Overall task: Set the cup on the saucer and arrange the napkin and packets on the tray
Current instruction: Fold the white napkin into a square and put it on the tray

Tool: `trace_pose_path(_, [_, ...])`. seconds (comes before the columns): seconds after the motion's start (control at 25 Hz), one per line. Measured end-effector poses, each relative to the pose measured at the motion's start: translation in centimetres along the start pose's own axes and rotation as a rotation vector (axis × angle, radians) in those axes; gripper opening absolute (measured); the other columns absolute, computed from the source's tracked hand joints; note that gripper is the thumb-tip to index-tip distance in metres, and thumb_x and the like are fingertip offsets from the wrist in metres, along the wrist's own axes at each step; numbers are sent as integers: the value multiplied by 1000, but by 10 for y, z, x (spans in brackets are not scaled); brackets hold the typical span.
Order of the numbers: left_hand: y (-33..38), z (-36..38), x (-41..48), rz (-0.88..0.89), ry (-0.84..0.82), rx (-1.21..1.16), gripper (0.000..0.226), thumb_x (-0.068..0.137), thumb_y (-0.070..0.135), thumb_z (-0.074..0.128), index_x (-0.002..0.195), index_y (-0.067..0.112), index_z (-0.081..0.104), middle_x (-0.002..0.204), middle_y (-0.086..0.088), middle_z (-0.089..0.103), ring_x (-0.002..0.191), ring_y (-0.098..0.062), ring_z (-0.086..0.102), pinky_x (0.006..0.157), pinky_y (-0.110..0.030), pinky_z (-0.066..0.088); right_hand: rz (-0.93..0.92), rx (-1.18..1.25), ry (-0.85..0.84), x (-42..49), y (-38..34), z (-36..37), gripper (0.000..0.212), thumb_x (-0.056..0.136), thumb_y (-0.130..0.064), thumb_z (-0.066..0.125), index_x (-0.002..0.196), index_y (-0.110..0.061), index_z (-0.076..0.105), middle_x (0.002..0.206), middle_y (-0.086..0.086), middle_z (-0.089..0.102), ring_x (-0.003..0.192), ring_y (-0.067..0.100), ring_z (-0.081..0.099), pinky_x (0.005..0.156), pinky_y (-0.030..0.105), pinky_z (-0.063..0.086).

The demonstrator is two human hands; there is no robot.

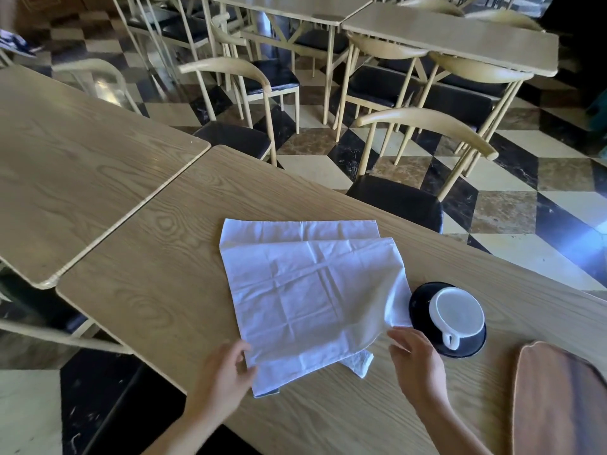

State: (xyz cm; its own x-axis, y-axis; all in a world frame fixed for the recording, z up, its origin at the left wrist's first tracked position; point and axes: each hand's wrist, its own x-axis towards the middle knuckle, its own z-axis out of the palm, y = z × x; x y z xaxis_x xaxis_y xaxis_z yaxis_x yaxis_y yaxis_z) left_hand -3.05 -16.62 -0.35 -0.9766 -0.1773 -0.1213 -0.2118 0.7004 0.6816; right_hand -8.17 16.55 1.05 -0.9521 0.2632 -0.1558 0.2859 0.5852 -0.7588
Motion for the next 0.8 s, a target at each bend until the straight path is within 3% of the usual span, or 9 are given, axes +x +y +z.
trace_pose_path(0.08, [14, 15, -12, 254, -92, 217, 35, 67, 28, 81, 97, 20, 65, 85, 8, 55, 78, -11, 52, 71, -22, 44, -78, -124, -23, 3, 4, 1, 33, 76, 12, 64, 96, -13, 74, 106, 0, 70, 87, 17, 67, 73, 24, 47])
trace_pose_path(0.16, [28, 28, -13, 349, -137, 426, 43, 60, 43, 79, 97, 26, 65, 89, 6, 59, 83, -15, 56, 69, -30, 51, -172, -258, -71, 7, 5, 3, 38, 72, 13, 63, 100, -11, 73, 107, 1, 67, 86, 23, 65, 72, 35, 52])
trace_pose_path(0.32, [37, 40, -2, 460, -123, 668, 25, 58, 23, 80, 74, 22, 61, 72, 2, 55, 64, -22, 56, 57, -34, 47, -252, -343, -67, 17, 5, 5, 30, 72, 6, 68, 99, -8, 62, 99, 5, 60, 81, 30, 62, 64, 39, 52])
trace_pose_path(0.44, [34, 34, 9, 492, -74, 627, 22, 60, 11, 76, 64, 20, 57, 61, 2, 52, 54, -23, 54, 53, -33, 45, -244, -345, -33, 25, 4, 7, 37, 73, -6, 78, 101, -9, 53, 99, 8, 54, 78, 33, 60, 62, 37, 48])
trace_pose_path(0.6, [33, 16, 20, 461, 130, 321, 8, 78, 13, 52, 77, 16, 60, 66, 2, 59, 53, -22, 58, 53, -31, 48, -286, -496, -41, 32, -4, 10, 67, 67, -18, 84, 124, -10, 50, 108, 10, 51, 90, 34, 56, 65, 38, 50])
trace_pose_path(0.72, [26, -7, 21, 477, 226, 251, 10, 81, 14, 50, 86, 16, 58, 73, 5, 63, 55, -17, 56, 55, -29, 45, -383, -592, 4, 37, -11, 7, 68, 56, -7, 81, 120, -17, 59, 107, 3, 59, 89, 31, 55, 53, 35, 49])
trace_pose_path(0.8, [20, -23, 21, 489, 265, 263, 13, 82, 14, 50, 88, 15, 62, 73, 6, 64, 55, -16, 55, 57, -28, 45, -465, -571, 15, 38, -12, 3, 60, 51, 8, 73, 106, -15, 67, 104, 1, 66, 87, 33, 59, 54, 34, 48])
